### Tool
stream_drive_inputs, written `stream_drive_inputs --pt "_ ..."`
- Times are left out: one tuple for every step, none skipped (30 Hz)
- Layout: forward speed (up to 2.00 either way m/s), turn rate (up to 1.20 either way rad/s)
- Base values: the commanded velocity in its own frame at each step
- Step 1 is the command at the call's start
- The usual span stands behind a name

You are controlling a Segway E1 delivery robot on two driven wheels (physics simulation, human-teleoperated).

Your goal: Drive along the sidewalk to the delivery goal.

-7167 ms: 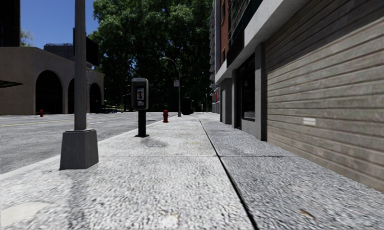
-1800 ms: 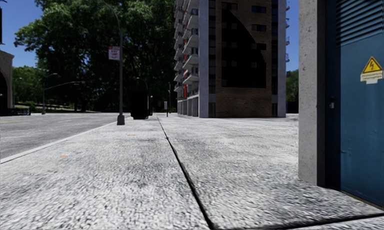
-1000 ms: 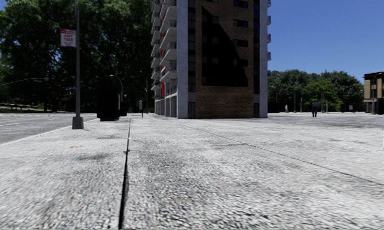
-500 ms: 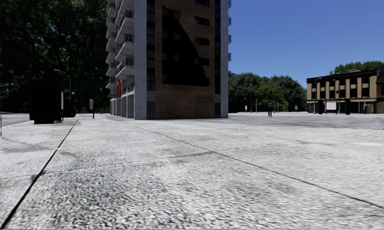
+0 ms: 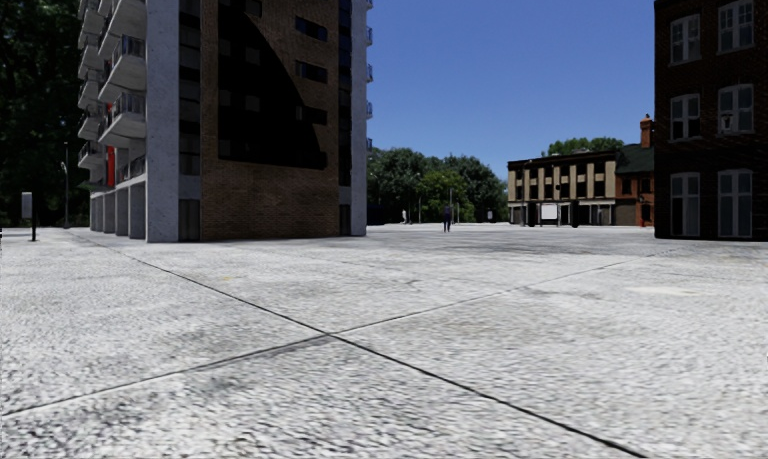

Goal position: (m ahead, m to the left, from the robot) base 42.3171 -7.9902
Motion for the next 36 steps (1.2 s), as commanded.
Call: stream_drive_inputs --pt "2.0 -0.57" --pt "2.0 -0.57" --pt "2.0 -0.57" --pt "2.0 -0.57" --pt "2.0 -0.57" --pt "2.0 -0.18" --pt "2.0 -0.05" --pt "2.0 -0.01" --pt "2.0 0.0" --pt "2.0 0.0" --pt "2.0 0.0" --pt "2.0 0.0" --pt "2.0 0.0" --pt "2.0 0.0" --pt "2.0 0.0" --pt "2.0 0.0" --pt "2.0 0.0" --pt "2.0 0.0" --pt "2.0 0.0" --pt "2.0 0.0" --pt "2.0 0.0" --pt "2.0 0.0" --pt "2.0 0.0" --pt "2.0 0.0" --pt "2.0 0.0" --pt "2.0 0.0" --pt "2.0 0.0" --pt "2.0 0.0" --pt "2.0 0.0" --pt "2.0 0.0" --pt "2.0 0.0" --pt "2.0 0.0" --pt "2.0 0.0" --pt "2.0 0.0" --pt "2.0 0.0" --pt "2.0 0.0"
